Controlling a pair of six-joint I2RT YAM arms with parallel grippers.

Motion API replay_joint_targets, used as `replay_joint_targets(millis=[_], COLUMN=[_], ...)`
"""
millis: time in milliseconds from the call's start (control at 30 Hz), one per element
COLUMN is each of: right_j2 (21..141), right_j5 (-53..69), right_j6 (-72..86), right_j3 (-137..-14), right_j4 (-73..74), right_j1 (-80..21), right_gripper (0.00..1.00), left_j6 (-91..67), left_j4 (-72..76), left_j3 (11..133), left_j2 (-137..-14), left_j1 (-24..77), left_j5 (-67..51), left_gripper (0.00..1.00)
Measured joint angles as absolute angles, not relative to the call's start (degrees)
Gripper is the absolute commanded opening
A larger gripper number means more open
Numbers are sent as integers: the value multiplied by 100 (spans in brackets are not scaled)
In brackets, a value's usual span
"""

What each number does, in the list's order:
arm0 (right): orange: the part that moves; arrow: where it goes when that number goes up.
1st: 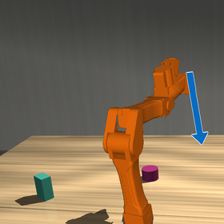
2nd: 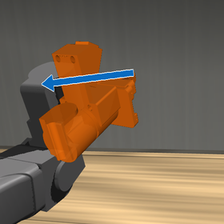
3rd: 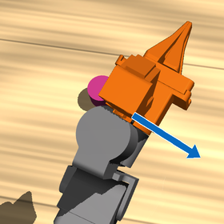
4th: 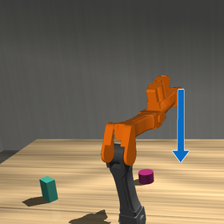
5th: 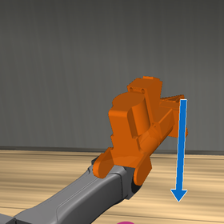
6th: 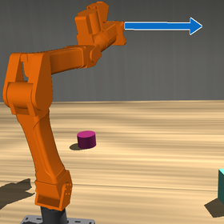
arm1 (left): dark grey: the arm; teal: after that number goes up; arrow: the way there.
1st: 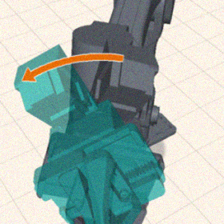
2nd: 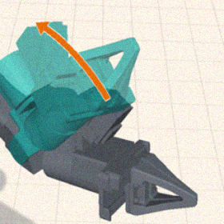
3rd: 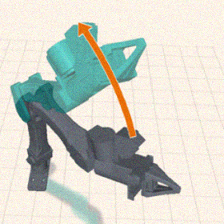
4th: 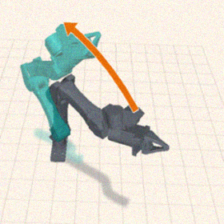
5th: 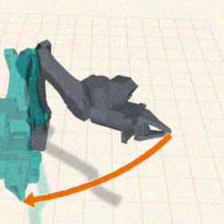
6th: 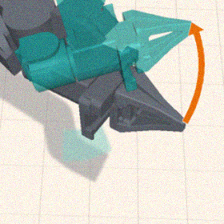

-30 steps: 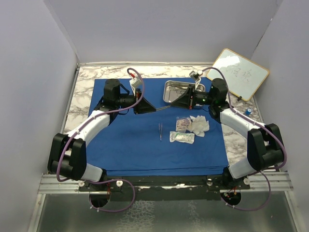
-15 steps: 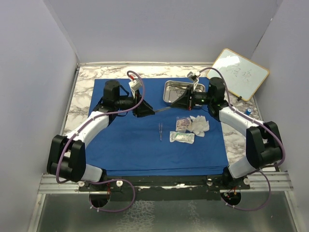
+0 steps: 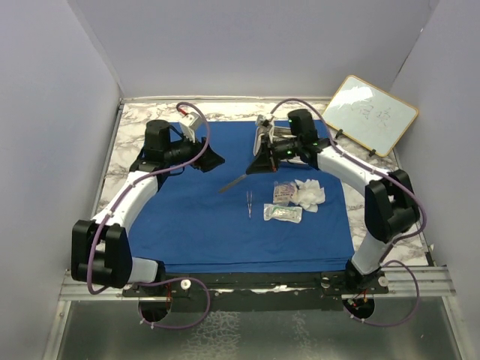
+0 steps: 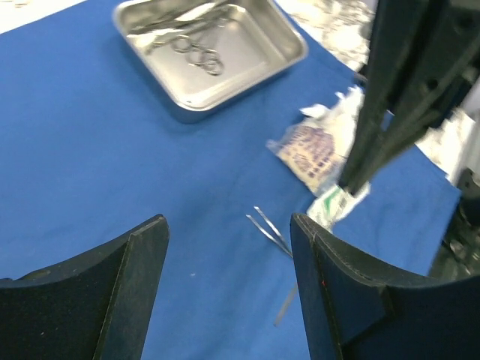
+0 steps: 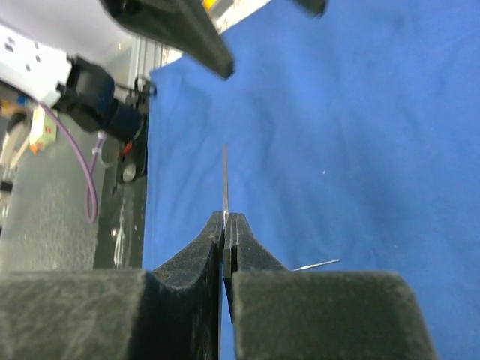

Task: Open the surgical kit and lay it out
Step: Place the medical item in the surgical kit.

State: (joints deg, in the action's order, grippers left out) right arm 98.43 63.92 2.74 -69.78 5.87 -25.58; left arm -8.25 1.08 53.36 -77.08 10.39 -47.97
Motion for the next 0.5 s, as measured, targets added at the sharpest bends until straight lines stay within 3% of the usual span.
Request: replay_joint_targets(millis=[500], right_j2=[11795], right_j5=[5741], right_j6=[-2609], right_j3=[-10001], right_j4=[5098], right_j1=[-3708], right_gripper=[1], left_j6=[-832], left_j4=[-255], left_j3=[5395], left_j2=[-7627], left_j1=[329], left_j5=[-2897], left_gripper=[72])
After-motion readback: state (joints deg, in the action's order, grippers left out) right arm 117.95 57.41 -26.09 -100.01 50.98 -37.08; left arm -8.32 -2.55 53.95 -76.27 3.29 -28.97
